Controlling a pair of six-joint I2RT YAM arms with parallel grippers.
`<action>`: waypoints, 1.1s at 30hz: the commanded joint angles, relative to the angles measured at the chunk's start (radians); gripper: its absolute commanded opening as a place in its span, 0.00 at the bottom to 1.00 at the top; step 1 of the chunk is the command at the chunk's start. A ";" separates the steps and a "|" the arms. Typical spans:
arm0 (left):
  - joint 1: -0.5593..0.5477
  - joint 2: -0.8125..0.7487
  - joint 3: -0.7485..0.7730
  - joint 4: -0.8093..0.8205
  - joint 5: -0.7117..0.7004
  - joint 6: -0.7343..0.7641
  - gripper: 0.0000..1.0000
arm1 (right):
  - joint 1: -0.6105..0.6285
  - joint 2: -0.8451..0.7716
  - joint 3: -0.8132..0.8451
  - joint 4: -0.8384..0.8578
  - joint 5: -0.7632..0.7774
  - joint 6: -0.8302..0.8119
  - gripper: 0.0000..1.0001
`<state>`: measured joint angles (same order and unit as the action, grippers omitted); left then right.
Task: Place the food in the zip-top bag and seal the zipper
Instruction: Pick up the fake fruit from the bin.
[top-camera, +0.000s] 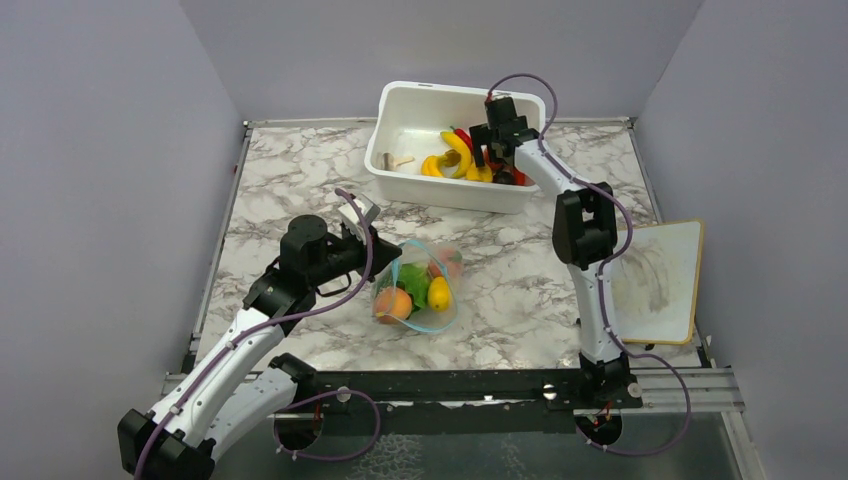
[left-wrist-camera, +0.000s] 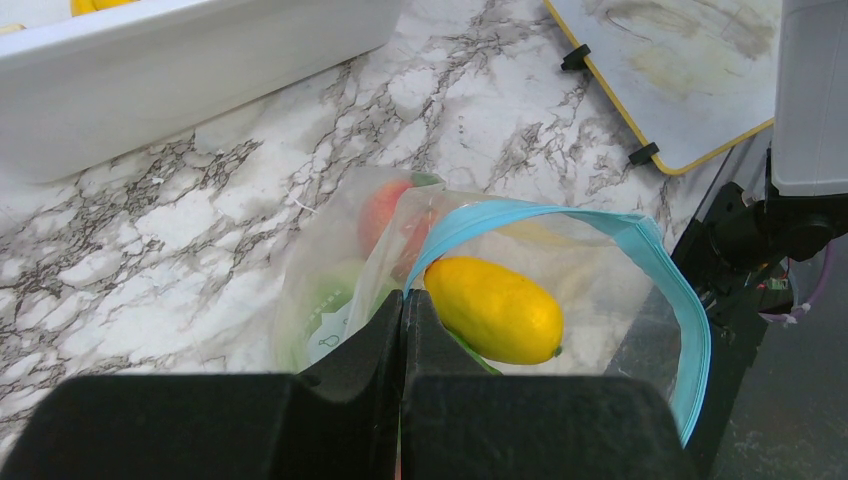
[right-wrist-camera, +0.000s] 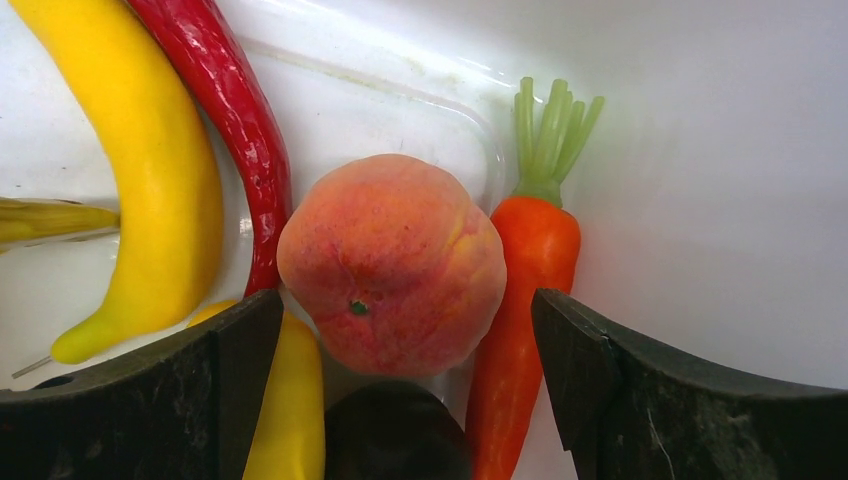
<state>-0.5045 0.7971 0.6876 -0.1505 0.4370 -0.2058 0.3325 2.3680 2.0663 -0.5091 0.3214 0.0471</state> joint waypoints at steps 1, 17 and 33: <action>-0.003 -0.012 0.002 0.012 -0.013 0.016 0.00 | -0.013 0.042 0.060 -0.026 -0.047 -0.013 0.93; -0.003 -0.016 0.000 0.012 -0.017 0.015 0.00 | -0.020 0.005 0.065 -0.012 -0.075 -0.045 0.66; -0.003 -0.043 -0.003 0.010 -0.036 0.011 0.00 | -0.020 -0.126 -0.042 0.034 -0.113 -0.059 0.62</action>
<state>-0.5045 0.7792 0.6876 -0.1509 0.4286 -0.2058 0.3187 2.2845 2.0399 -0.5117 0.2218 0.0029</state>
